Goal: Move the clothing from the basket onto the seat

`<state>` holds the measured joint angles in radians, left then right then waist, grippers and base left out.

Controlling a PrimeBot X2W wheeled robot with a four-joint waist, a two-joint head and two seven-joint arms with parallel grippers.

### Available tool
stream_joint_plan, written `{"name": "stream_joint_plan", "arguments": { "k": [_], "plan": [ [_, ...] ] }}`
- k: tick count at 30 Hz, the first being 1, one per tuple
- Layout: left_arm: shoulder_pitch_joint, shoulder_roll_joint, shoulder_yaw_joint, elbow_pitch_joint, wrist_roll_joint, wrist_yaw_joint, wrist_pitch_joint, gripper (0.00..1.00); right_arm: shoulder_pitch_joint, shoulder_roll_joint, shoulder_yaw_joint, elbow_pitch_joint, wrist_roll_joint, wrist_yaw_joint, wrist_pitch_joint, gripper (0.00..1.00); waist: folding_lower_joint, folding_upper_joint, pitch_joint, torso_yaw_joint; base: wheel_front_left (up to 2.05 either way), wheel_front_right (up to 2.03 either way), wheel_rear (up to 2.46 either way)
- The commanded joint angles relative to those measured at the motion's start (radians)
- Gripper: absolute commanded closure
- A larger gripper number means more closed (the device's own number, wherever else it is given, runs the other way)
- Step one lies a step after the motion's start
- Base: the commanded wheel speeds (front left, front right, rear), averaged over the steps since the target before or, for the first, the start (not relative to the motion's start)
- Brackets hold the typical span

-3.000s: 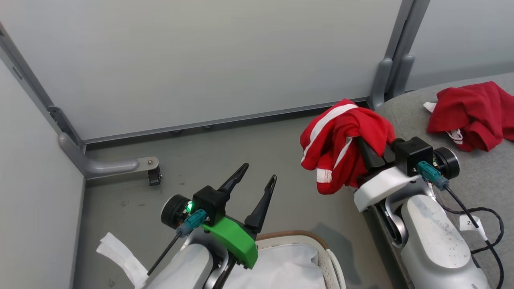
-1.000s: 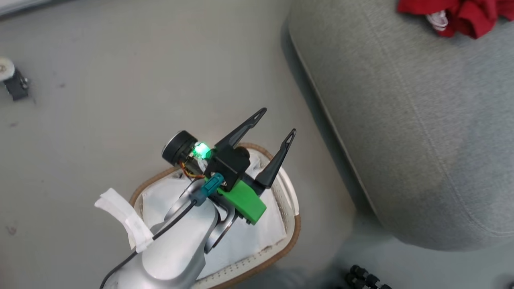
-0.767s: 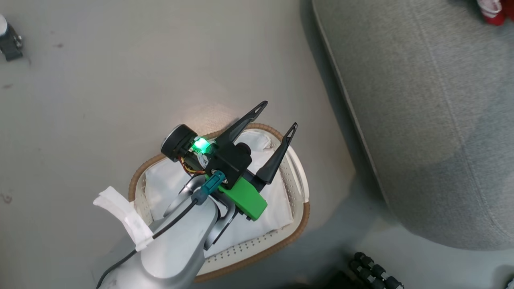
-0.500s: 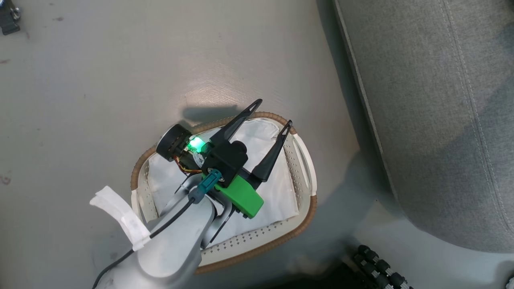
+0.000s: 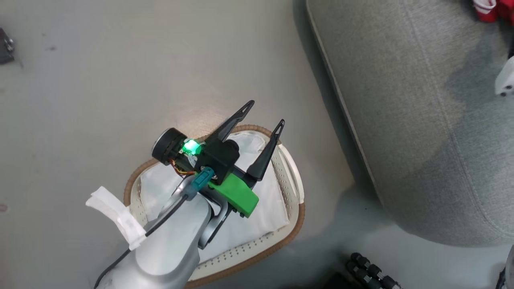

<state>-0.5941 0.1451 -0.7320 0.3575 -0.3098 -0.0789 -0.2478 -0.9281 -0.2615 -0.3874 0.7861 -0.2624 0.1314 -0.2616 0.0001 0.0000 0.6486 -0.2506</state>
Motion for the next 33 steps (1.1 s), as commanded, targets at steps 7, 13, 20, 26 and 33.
{"name": "stream_joint_plan", "arguments": {
  "k": [7, 13, 20, 26, 33],
  "plan": [
    [0.063, -0.025, 0.062, 0.034, -0.047, 0.025, -0.017, 0.00, 0.118, -0.012, 0.050, -0.015, 0.032, -0.001, -0.005, 0.00, -0.0001, 0.0000, -0.196, 0.011, 0.00, 0.00, 0.00],
    [0.141, -0.047, 0.166, 0.002, -0.081, 0.041, -0.018, 0.00, 0.156, -0.034, 0.102, -0.036, 0.040, -0.001, -0.005, 0.00, -0.0001, 0.0000, -0.329, 0.059, 0.00, 0.00, 0.00],
    [0.240, -0.069, 0.282, -0.023, -0.082, 0.044, -0.018, 0.00, 0.186, -0.003, 0.153, -0.071, 0.056, -0.001, -0.005, 0.00, -0.0001, 0.0000, -0.454, 0.132, 0.00, 0.00, 0.00],
    [0.325, -0.080, 0.372, -0.021, -0.069, 0.045, -0.018, 0.00, 0.254, 0.060, 0.211, -0.108, 0.092, -0.001, -0.005, 0.00, -0.0001, 0.0000, -0.545, 0.205, 0.00, 0.00, 0.00],
    [0.435, -0.084, 0.519, -0.027, -0.058, 0.058, -0.018, 0.00, 0.381, 0.153, 0.266, -0.203, 0.162, -0.001, -0.005, 0.00, -0.0001, 0.0000, -0.612, 0.258, 0.00, 0.00, 0.00]
  ]
}}
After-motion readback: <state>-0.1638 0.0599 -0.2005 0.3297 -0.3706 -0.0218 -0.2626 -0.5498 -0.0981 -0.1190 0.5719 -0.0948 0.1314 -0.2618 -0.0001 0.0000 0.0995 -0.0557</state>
